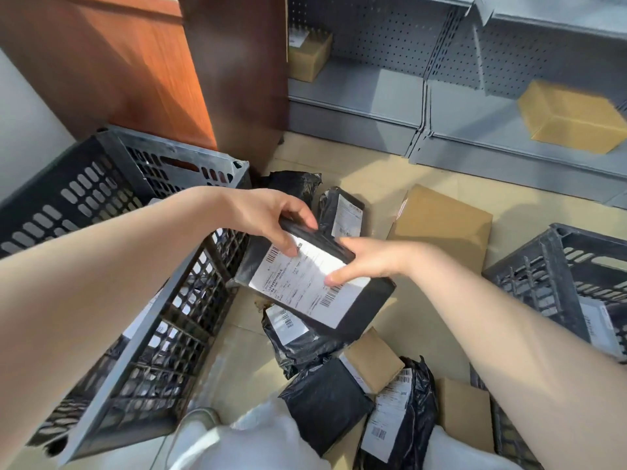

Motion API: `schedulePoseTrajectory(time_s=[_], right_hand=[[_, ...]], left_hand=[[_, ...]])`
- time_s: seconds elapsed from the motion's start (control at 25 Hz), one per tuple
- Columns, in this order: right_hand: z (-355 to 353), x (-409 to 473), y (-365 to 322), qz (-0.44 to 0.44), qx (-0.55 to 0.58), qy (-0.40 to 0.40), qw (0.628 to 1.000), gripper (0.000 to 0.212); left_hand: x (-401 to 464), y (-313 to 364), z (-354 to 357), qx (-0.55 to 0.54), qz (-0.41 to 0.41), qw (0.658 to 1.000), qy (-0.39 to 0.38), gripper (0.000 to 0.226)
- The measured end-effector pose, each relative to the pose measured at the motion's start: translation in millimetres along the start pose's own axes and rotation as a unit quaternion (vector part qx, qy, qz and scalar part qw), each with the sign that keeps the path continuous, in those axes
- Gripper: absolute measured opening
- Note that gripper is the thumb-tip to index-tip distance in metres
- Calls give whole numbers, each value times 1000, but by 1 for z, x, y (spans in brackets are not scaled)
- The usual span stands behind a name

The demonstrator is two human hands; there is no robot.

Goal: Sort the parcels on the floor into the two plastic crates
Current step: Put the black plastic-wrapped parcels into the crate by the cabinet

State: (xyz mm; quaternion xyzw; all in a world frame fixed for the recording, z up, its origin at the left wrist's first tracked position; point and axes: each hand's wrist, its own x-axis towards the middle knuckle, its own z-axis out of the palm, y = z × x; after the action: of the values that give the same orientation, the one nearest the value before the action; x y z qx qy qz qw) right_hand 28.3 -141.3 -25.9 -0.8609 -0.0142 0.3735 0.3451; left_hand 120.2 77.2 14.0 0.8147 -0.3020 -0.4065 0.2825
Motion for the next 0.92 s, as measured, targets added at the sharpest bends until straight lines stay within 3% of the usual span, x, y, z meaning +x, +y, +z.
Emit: schedulePoseTrajectory(time_s=[0.12, 0.24, 0.32, 0.44, 0.6, 0.72, 0.8, 0.88, 0.92], right_hand=[[11, 9, 9, -8, 49, 40, 998, 74], [12, 9, 20, 10, 176, 61, 982, 62], [9, 4, 22, 8, 294, 114, 949, 45], [2, -1, 3, 2, 457, 179, 871, 34], [5, 12, -48, -47, 553, 179, 812, 32], [16, 28, -89, -54, 560, 168, 809, 25], [26, 39, -112, -46, 553, 157, 817, 28], [40, 52, -134, -38, 519, 155, 840, 48], [47, 57, -143, -26, 492, 152, 857, 72]], left_hand=[[4, -8, 7, 7, -7, 1000, 26, 62], [11, -23, 18, -75, -16, 979, 187, 82], [12, -31, 23, -184, -63, 948, 253, 91], [9, -41, 26, -339, -111, 910, 212, 84], [-9, -46, 18, -444, -38, 885, 132, 75], [-33, -50, 3, -470, -6, 873, 131, 66], [-53, -60, -8, -477, 2, 864, 159, 72], [-71, -79, -20, -472, -6, 858, 205, 76], [-81, -88, -24, -469, -10, 856, 218, 76]])
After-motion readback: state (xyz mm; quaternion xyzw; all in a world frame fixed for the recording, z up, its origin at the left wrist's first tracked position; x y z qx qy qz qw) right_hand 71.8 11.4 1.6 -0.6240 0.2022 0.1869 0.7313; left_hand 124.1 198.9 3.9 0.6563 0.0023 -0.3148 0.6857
